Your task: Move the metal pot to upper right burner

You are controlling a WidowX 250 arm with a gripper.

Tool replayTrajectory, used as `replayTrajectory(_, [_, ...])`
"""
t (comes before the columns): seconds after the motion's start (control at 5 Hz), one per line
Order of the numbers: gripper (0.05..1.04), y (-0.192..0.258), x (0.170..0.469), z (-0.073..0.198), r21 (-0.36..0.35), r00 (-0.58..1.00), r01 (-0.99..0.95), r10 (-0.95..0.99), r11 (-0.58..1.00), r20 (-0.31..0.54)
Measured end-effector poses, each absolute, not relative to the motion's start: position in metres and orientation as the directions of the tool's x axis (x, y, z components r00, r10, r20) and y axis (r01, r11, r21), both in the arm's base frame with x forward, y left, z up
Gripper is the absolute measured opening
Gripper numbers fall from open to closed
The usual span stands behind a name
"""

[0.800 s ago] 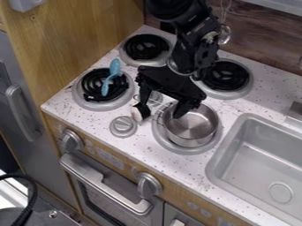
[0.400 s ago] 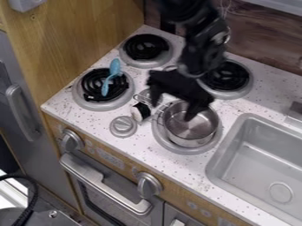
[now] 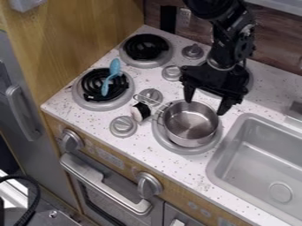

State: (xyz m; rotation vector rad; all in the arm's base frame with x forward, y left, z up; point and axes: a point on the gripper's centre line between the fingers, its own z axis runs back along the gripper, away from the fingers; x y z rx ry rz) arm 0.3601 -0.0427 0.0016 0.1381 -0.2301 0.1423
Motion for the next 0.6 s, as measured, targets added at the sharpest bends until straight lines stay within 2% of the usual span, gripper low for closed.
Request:
replayTrajectory(0.2, [0.997, -0.045, 0.368, -0.023, 0.101, 0.977, -0.14, 0.121, 0.985, 0.173])
replayTrajectory(0.6, [0.964, -0.04, 0.366, -0.055, 0.019, 0.977, -0.184, 0.181, 0.983, 0.11])
